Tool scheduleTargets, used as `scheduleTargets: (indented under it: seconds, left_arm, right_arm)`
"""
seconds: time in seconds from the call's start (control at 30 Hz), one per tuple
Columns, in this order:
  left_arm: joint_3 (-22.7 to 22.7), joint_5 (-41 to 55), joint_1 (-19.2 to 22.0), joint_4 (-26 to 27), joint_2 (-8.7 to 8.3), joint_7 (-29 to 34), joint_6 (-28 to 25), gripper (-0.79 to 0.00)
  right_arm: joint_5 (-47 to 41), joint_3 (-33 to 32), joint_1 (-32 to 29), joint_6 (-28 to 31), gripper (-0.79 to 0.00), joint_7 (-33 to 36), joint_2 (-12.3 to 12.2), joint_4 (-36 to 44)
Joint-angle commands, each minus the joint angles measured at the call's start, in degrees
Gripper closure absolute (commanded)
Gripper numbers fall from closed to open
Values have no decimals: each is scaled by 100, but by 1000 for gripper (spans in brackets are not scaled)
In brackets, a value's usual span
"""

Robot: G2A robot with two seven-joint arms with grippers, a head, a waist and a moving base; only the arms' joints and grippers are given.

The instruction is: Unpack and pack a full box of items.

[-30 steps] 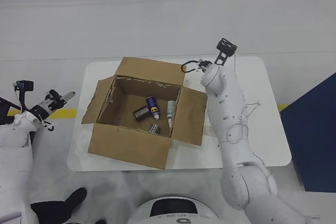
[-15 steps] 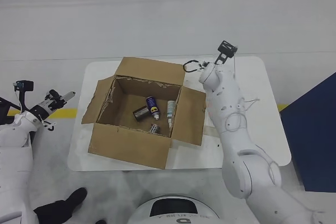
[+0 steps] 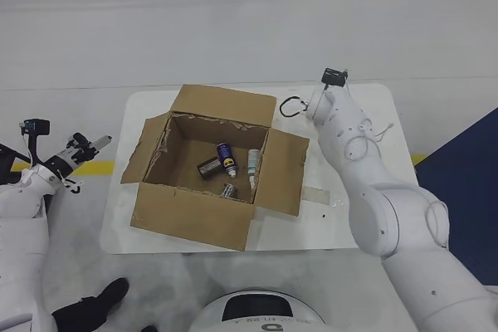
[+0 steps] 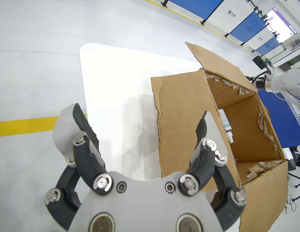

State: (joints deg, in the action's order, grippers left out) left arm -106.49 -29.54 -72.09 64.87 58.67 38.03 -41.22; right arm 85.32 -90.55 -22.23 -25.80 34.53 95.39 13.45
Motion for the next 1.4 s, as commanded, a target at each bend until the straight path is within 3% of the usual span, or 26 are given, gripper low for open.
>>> scheduleTargets:
  seconds: [0.0, 0.3, 0.67, 0.73, 0.93, 1.03, 1.1, 1.27, 1.37]
  left_arm:
    - [0, 0, 0, 0, 0, 0, 0, -785]
    - [0, 0, 0, 0, 0, 0, 0, -785]
    - [0, 0, 0, 0, 0, 0, 0, -785]
    - [0, 0, 0, 0, 0, 0, 0, -785]
    - [0, 0, 0, 0, 0, 0, 0, -785]
    - [0, 0, 0, 0, 0, 0, 0, -785]
    - [0, 0, 0, 0, 0, 0, 0, -785]
    - [0, 0, 0, 0, 0, 0, 0, -785]
    - [0, 0, 0, 0, 0, 0, 0, -785]
  right_arm:
    - [15, 6, 6, 400, -785, -132, -60, -125]
    - [-473, -262, -112, 1810, -785, -739, -410, -230]
    - [-446, -248, -130, 1798, -785, -786, -411, -204]
    - [-296, -148, -281, 1681, -785, -1141, -396, -29]
    - [-282, -9, -976, 2373, -785, -2660, -393, 639]
    - [-309, 28, -1208, 2837, -785, -3030, -425, 770]
    - [-201, 53, -1293, 2541, -785, -3309, -453, 776]
    - [-269, 85, -1424, 2687, -785, -4026, -483, 660]
    - [-412, 50, -1517, 2585, -785, -4829, -493, 649]
